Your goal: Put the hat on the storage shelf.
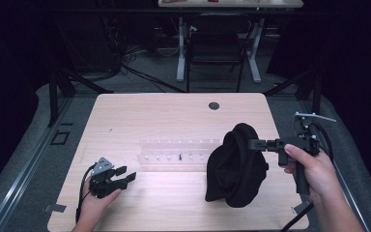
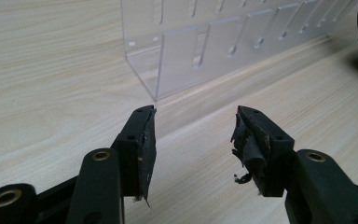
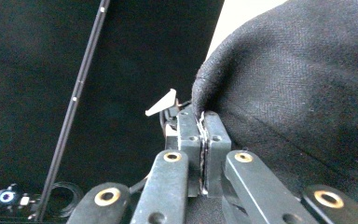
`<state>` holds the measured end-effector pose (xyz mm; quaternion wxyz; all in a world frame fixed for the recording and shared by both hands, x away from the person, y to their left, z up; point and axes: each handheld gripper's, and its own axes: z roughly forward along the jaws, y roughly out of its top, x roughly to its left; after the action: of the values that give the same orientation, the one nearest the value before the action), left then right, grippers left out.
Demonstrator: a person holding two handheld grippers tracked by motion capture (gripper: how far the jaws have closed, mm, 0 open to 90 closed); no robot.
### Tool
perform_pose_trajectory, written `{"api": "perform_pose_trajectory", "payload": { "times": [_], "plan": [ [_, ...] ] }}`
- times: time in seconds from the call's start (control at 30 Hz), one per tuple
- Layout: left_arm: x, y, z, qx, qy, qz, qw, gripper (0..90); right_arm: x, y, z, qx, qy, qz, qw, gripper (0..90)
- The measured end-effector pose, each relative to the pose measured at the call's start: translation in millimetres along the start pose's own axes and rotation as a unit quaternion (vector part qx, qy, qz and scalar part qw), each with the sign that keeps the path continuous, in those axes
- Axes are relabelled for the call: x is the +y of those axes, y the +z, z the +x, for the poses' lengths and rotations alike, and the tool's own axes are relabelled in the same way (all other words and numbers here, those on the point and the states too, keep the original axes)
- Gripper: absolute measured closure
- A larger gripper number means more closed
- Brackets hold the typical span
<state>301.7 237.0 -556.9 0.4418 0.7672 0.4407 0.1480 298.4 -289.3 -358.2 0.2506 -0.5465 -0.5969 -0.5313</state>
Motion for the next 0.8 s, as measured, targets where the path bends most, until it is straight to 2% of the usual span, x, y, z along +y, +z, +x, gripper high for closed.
{"api": "perform_pose_trajectory", "payload": {
  "times": [0.1, 0.3, 0.53, 0.8],
  "plan": [
    [-0.1, 0.3, -0.1, -0.001, 0.0, 0.001, 1.0, 48.6, 4.4, 3.0, 4.7, 0.009, 0.002, -0.001, 1.0, 89.2],
    [0.2, -0.1, 0.4, -0.001, 0.002, 0.0, 1.0, 48.6, 14.9, 14.5, 20.4, 0.019, -0.01, 0.001, 0.9998, 89.2],
    [0.4, -1.3, 1.2, 0.001, 0.002, 0.0, 1.0, 48.6, 25.5, 22.0, 25.7, 0.023, -0.008, -0.004, 0.9997, 89.2],
    [0.6, -0.6, 0.9, -0.001, 0.002, -0.002, 1.0, 48.6, 38.0, 29.1, 30.4, 0.014, -0.008, -0.01, 0.9998, 89.2]
  ]
}}
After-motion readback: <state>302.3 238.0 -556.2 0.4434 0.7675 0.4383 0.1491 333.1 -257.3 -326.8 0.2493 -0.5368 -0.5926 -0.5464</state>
